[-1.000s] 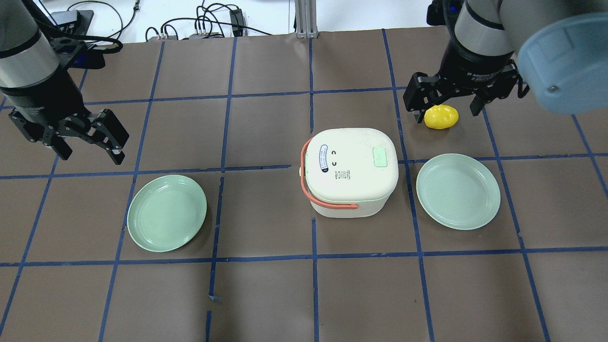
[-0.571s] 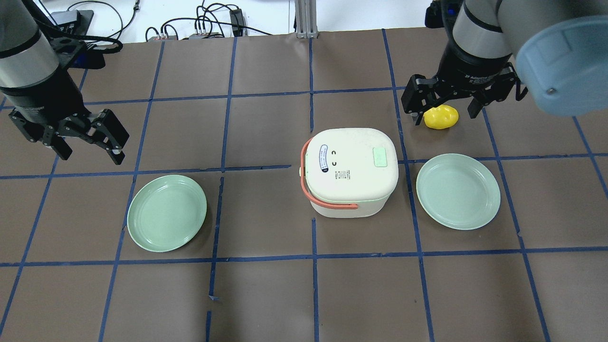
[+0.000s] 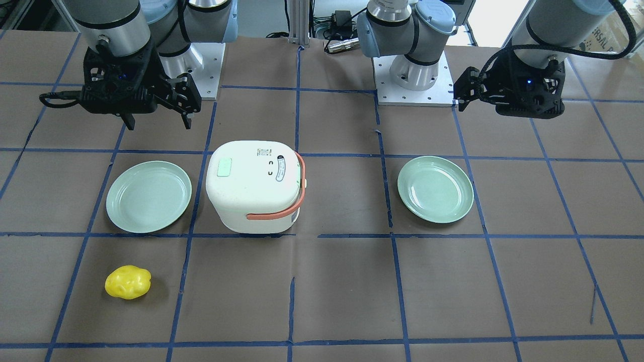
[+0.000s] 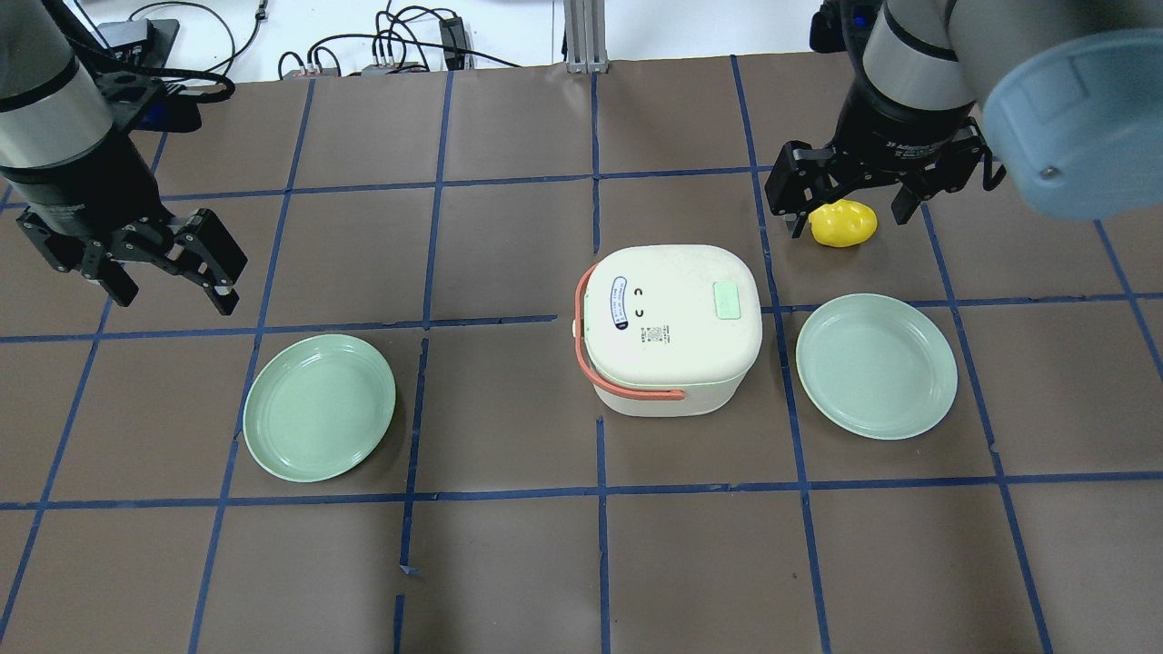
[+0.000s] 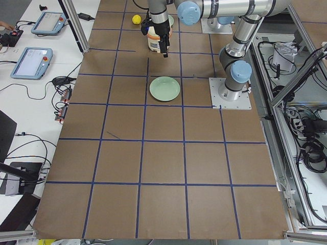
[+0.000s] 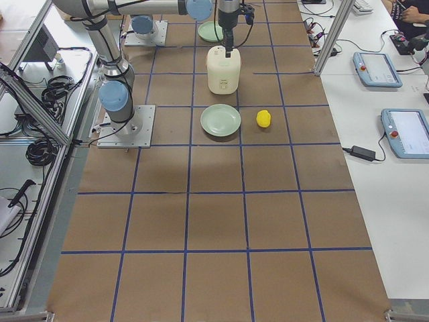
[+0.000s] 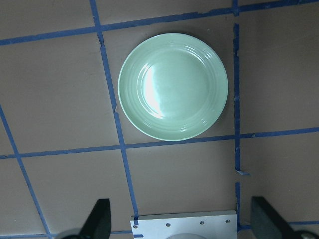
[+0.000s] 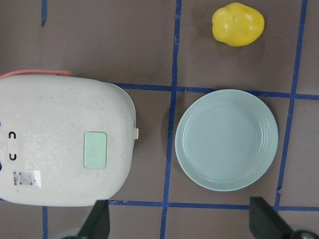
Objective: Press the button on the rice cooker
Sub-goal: 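Move the right gripper toward the rice cooker lid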
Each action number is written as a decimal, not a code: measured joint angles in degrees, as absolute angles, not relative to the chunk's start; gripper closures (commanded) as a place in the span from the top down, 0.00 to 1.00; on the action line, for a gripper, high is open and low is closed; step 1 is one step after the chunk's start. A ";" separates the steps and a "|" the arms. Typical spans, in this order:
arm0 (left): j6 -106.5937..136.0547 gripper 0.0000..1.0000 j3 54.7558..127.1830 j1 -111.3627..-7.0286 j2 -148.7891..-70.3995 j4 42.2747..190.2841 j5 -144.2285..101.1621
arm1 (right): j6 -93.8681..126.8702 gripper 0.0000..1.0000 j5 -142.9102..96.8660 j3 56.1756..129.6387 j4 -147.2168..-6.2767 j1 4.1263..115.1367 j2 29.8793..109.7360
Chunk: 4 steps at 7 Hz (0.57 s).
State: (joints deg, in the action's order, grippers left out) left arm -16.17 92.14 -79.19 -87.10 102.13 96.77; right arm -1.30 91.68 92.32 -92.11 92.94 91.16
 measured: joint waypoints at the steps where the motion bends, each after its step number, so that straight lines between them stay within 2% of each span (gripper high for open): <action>1: -16.17 1.00 92.13 -79.19 -87.10 102.13 96.77 | -1.24 1.00 90.88 92.37 -92.16 92.95 91.10; 4: -16.17 1.00 92.11 -79.19 -87.10 102.13 96.77 | -1.11 1.00 88.82 92.38 -92.23 93.09 91.05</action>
State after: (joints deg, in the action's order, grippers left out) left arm -16.17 92.11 -79.19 -87.10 102.13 96.77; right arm -1.11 88.82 92.38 -92.23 93.09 91.05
